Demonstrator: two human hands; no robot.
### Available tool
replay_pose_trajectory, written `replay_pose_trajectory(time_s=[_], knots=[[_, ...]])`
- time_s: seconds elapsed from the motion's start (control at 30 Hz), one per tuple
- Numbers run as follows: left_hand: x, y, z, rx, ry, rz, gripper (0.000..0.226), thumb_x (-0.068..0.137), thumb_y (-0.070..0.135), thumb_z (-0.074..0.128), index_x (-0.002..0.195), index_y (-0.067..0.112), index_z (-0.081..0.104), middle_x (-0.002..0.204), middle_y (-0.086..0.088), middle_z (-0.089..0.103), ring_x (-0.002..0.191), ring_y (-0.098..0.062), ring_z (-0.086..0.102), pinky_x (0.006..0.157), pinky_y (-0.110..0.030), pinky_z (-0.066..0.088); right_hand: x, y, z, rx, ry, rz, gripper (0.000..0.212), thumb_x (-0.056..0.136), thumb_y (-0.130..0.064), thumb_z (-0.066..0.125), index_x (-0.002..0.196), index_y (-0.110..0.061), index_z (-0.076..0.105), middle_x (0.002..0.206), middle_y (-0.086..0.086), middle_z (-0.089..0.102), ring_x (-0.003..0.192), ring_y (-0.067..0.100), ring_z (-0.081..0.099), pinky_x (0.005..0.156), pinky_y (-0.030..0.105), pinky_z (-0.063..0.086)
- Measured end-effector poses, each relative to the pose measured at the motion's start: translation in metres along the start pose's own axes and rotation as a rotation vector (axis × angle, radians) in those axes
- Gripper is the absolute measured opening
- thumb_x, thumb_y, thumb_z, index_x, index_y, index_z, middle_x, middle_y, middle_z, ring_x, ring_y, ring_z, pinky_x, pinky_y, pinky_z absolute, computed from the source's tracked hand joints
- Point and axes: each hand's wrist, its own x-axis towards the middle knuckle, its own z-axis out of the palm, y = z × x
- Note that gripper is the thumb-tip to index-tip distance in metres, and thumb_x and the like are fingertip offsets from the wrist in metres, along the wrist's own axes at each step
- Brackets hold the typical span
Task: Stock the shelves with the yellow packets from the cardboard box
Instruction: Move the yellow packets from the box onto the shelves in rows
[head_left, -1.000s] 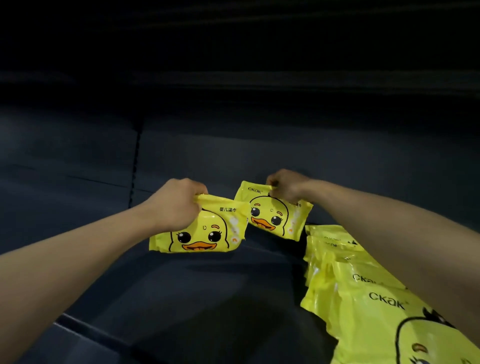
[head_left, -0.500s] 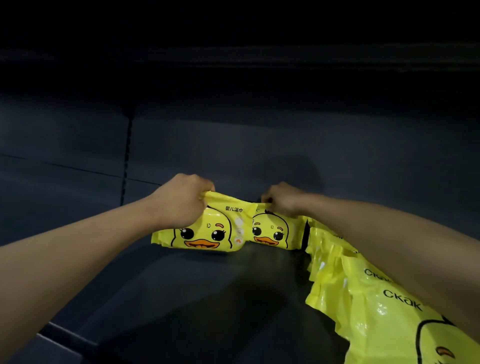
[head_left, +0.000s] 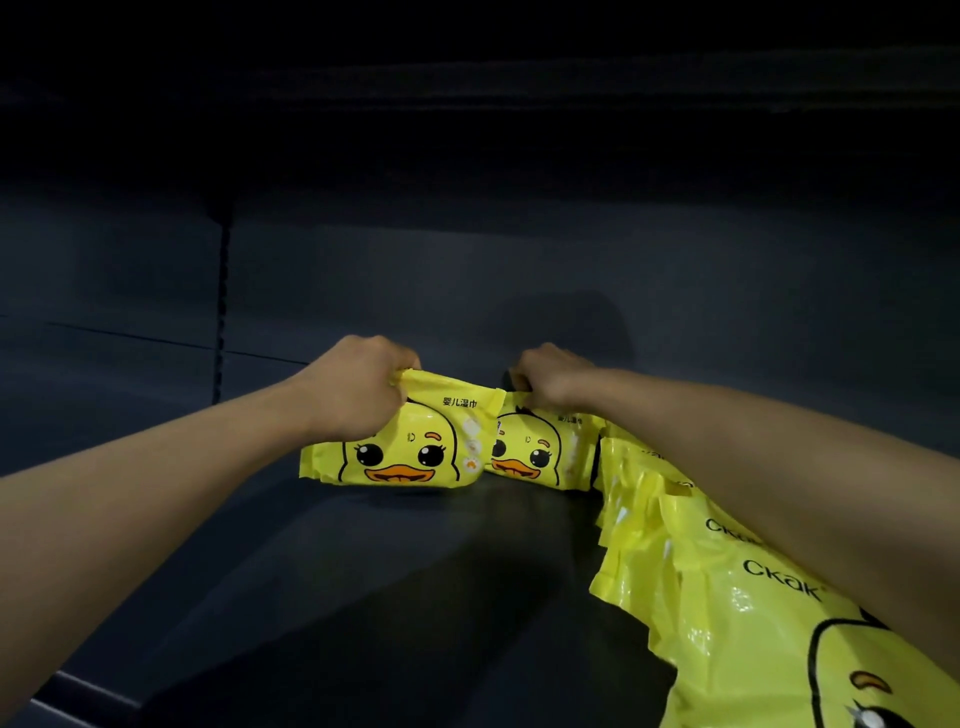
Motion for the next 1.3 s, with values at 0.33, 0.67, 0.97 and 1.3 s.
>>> replay_pose_trajectory(time_s=[0.33,0.67,0.97,1.3], knots=[[0.028,0.017,0.015,-0.028,-0.082,0.014,0.027,0.089,0.001,0.047,0.074,0.022,0.057,0.082,-0.004,0.062,0.081,-0.023,0.06,0.065,-0.032,0.046,-0.023,0.029,-0.047,0.028,0.084,0.025,0.038,0.092,-0.026,0.056,0.126,-0.01,0.049,0.127,0.011,0.055,0.116,0.029,0.052,0.08,0.024,0.036],[0.081,0.049,0.073,-0.072,-0.234,0.07,0.022,0.088,-0.001,0.047,0.096,0.013,0.063,0.082,0.002,0.057,0.08,-0.016,0.053,0.057,-0.02,0.038,-0.078,0.084,-0.056,0.025,0.057,0.093,0.036,0.098,-0.031,0.044,0.13,-0.015,0.044,0.132,0.011,0.049,0.119,0.028,0.048,0.084,0.025,0.034],[0.089,0.062,0.098,0.176,0.028,0.02,0.028,0.091,0.015,0.055,0.118,0.019,0.051,0.119,-0.004,0.052,0.111,-0.023,0.049,0.086,-0.039,0.048,-0.104,0.099,-0.042,0.05,0.0,0.124,0.045,0.096,-0.036,0.047,0.134,-0.015,0.039,0.128,0.013,0.047,0.112,0.028,0.049,0.08,0.025,0.036],[0.053,0.06,0.054,0.297,0.016,-0.018,0.037,0.085,0.01,0.058,0.12,0.02,0.049,0.121,-0.003,0.049,0.112,-0.024,0.05,0.079,-0.034,0.043,-0.134,0.078,-0.055,0.08,0.014,0.122,0.054,0.094,-0.037,0.05,0.138,-0.011,0.034,0.131,0.012,0.048,0.116,0.027,0.048,0.087,0.028,0.041]])
